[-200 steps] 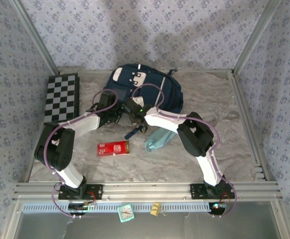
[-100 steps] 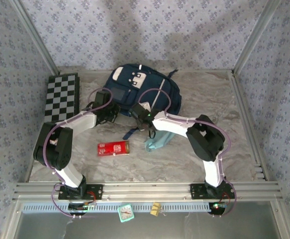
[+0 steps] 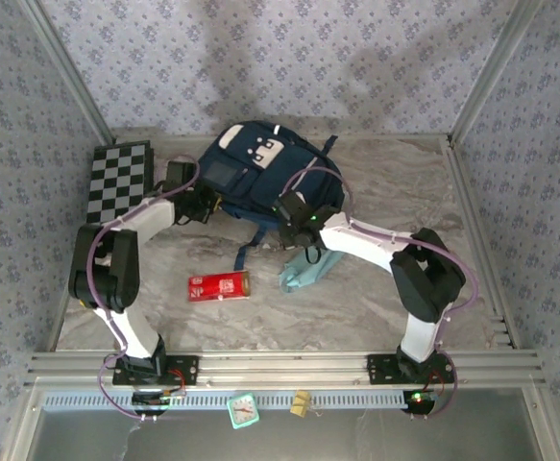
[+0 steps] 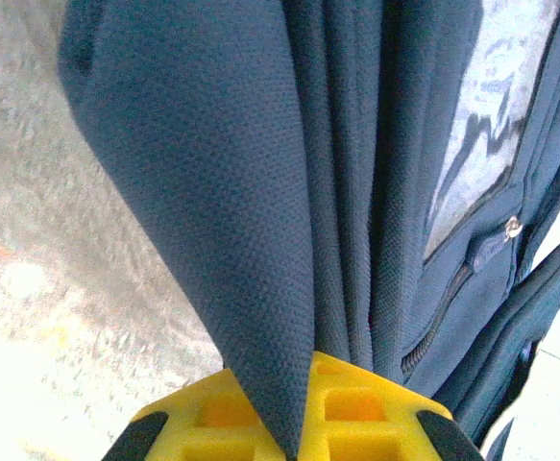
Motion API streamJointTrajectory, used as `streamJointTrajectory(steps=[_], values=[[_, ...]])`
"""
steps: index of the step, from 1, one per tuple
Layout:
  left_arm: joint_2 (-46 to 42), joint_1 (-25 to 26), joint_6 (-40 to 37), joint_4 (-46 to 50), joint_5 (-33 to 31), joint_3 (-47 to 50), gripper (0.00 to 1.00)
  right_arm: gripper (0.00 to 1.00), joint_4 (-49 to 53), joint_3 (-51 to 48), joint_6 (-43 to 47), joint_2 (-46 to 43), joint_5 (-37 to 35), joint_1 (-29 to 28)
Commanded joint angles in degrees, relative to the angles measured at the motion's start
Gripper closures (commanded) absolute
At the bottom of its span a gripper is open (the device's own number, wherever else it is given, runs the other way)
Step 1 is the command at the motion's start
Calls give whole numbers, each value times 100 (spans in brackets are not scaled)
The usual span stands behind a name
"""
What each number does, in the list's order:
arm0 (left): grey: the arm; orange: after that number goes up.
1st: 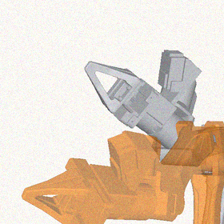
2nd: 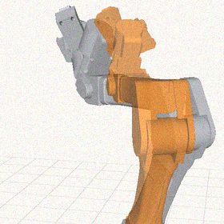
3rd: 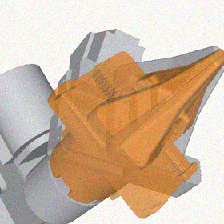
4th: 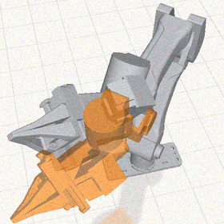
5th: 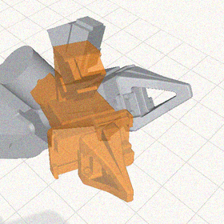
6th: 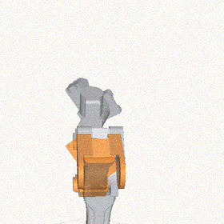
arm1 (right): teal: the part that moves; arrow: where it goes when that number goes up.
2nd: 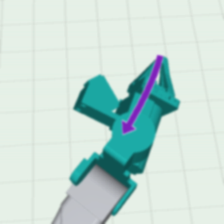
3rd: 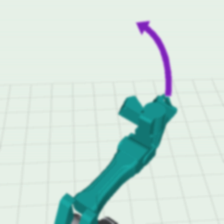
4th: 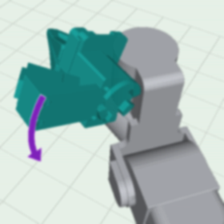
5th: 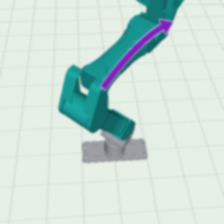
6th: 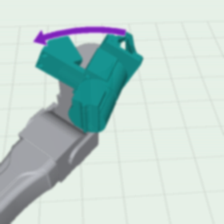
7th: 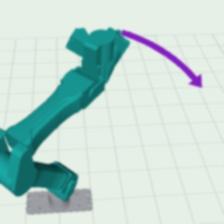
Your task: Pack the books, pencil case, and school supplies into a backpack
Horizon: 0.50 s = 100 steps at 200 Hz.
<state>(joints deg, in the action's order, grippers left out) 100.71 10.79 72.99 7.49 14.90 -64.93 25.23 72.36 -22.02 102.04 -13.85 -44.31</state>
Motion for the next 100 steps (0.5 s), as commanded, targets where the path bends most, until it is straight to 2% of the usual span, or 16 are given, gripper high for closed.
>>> streamJointTrajectory(steps=[1, 27, 32, 41, 55, 64, 86, 100], values=[[370, -334, -504, -44, -260, -628, 100, 100, 420, 302, 410, -84, 354, -120], [742, -434, -824, 13, -15, -1119, 100, 100, 330, 797, 293, 190, 1057, -167], [749, -448, -877, 24, -2, -1148, 97, 100, 321, 854, 249, 237, 1095, -153], [721, -484, -1054, 39, 86, -1154, 88, 100, 368, 944, 184, 317, 1050, -144], [506, -505, -1228, 48, 169, -974, 67, 100, 373, 1041, 172, 440, 1096, -132], [309, -490, -1294, -44, 246, -749, 57, 100, 366, 1068, 140, 524, 1183, -123], [-274, -292, -1039, -13, 276, -94, 41, 100, 389, 1129, -52, 639, 1143, -131], [-702, 19, -622, -195, 151, 482, 37, 100, 402, 1183, -121, 675, 1138, -156]])
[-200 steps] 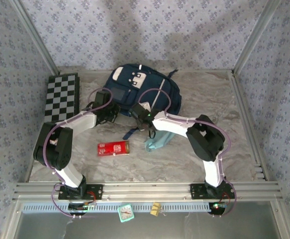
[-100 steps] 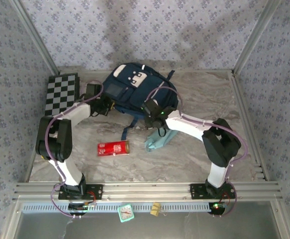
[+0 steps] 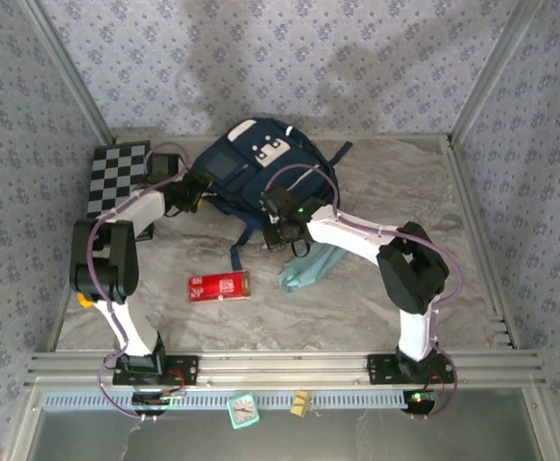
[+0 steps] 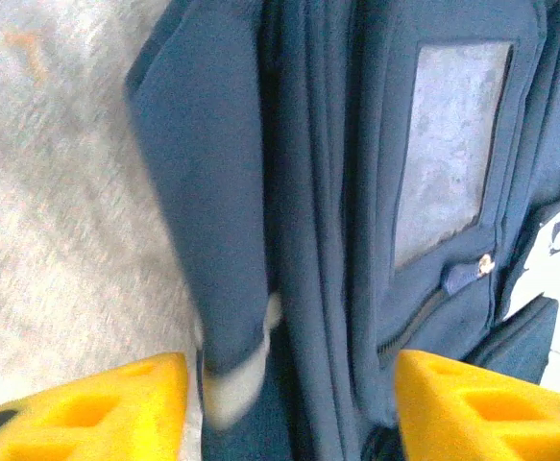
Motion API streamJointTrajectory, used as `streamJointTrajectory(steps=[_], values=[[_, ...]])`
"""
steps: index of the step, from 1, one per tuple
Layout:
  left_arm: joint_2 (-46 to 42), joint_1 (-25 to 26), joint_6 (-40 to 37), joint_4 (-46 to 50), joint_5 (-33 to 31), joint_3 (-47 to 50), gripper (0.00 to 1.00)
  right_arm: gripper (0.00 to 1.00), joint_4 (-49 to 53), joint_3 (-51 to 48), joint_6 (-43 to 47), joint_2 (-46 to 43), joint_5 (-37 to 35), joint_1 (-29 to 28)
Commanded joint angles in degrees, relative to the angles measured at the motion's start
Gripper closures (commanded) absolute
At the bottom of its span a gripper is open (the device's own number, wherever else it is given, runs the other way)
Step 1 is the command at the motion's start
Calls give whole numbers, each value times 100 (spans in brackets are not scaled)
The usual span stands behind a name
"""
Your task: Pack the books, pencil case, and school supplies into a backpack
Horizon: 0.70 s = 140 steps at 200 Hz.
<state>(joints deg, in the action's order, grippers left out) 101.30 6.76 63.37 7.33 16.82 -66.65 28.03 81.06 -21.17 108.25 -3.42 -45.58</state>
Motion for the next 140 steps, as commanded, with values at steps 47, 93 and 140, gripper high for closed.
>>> streamJointTrajectory(steps=[47, 93, 140], values=[[-1423, 1524, 2108, -1121, -609, 1809, 29, 100, 345, 367, -395, 126, 214, -55], [-1023, 2015, 2414, -1176, -1082, 1434, 30, 100, 613, 577, -631, 258, 299, -177], [-774, 2298, 2680, -1539, -1326, 1425, 44, 100, 847, 698, -781, 321, 333, -203]])
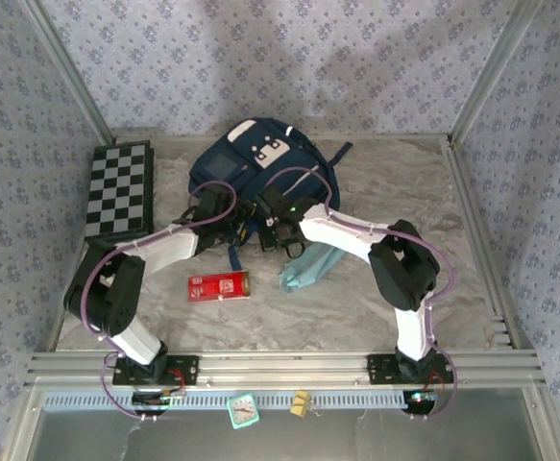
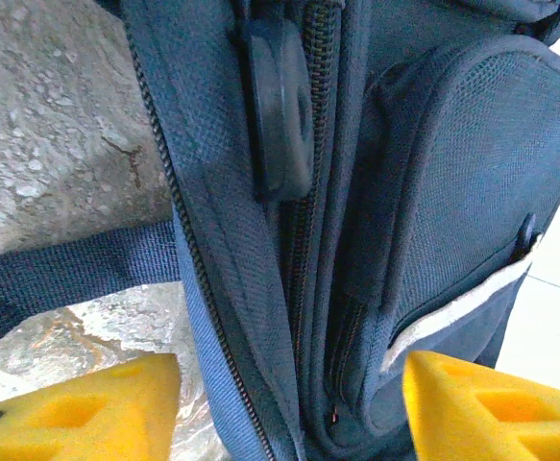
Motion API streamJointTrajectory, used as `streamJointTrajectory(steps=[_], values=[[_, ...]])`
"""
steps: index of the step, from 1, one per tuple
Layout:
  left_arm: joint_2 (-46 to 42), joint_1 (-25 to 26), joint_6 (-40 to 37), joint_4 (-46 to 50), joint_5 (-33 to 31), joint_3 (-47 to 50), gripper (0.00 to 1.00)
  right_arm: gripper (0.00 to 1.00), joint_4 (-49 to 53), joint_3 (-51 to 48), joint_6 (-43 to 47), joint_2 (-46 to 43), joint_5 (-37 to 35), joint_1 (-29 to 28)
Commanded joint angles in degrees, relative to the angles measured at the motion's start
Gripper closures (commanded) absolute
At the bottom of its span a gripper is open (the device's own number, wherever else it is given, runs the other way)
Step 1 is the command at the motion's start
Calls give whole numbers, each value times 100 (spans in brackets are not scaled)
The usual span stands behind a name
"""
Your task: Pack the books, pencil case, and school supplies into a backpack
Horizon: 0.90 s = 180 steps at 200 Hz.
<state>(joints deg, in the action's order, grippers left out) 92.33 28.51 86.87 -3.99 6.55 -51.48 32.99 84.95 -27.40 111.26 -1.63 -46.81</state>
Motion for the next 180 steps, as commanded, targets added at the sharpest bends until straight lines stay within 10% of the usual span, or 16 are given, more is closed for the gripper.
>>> streamJointTrajectory(steps=[1, 77, 180], values=[[124, 126, 330, -426, -292, -91, 44, 100, 358, 311, -160, 23, 154, -82], [311, 11, -22, -109, -615, -361, 100, 100, 1278, 633, -281, -43, 112, -72], [525, -1420, -1294, 386, -278, -812, 100, 100, 1875, -596, -123, -1075, 121, 517]])
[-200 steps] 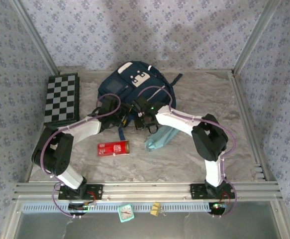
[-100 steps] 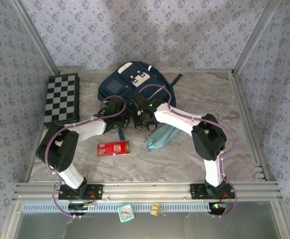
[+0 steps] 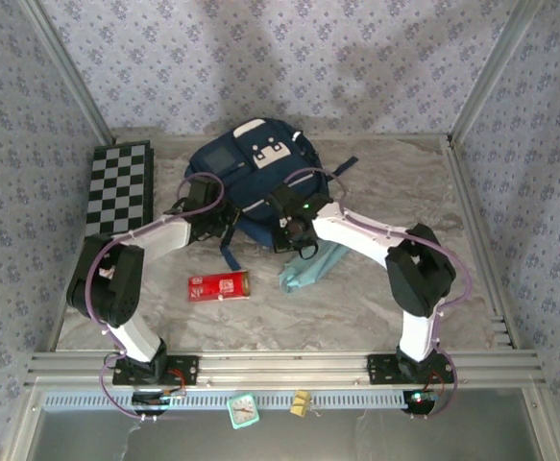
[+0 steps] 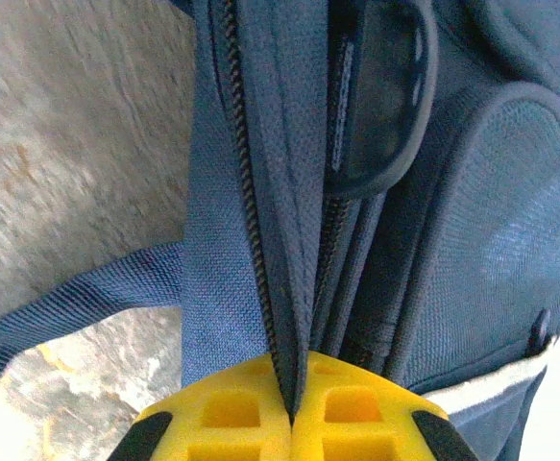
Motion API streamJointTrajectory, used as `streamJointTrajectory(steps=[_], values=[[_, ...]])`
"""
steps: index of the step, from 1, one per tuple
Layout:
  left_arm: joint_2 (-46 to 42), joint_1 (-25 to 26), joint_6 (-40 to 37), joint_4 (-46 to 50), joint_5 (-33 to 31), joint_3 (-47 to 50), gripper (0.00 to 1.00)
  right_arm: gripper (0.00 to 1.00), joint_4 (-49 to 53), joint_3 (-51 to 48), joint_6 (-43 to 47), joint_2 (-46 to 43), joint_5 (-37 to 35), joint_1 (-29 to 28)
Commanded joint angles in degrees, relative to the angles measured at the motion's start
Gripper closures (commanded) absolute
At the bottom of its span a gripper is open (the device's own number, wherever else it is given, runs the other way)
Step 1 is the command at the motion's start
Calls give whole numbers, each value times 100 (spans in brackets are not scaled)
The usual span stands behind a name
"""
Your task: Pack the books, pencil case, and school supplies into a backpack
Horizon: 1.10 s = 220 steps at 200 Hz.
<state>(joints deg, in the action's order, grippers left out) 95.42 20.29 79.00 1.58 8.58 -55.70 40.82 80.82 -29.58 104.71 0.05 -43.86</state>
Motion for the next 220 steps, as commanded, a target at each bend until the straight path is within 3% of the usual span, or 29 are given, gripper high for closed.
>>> streamJointTrajectory(steps=[1, 31, 52, 102, 148, 175, 220], values=[[233, -606, -517, -169, -467, -394, 100, 100, 1094, -181, 103, -431, -40, 234], [506, -884, -841, 25, -266, -797, 100, 100, 928, -233, 280, -572, 186, 615], [720, -1127, -1074, 47, 29, -1121, 100, 100, 937, -140, 366, -492, -29, 736], [1188, -1303, -1737, 638, 449, -2123, 100, 100, 401, 508, 628, 31, 265, 224], [638, -1439, -2078, 730, 608, -1516, 60, 100, -11, 478, 664, 77, 263, 173], [85, -1383, -1901, 899, 991, -917, 42, 100, -145, 398, 697, 24, 247, 78], [-1096, -643, -768, 693, 657, 306, 25, 100, -556, 130, 733, -29, 359, -14]])
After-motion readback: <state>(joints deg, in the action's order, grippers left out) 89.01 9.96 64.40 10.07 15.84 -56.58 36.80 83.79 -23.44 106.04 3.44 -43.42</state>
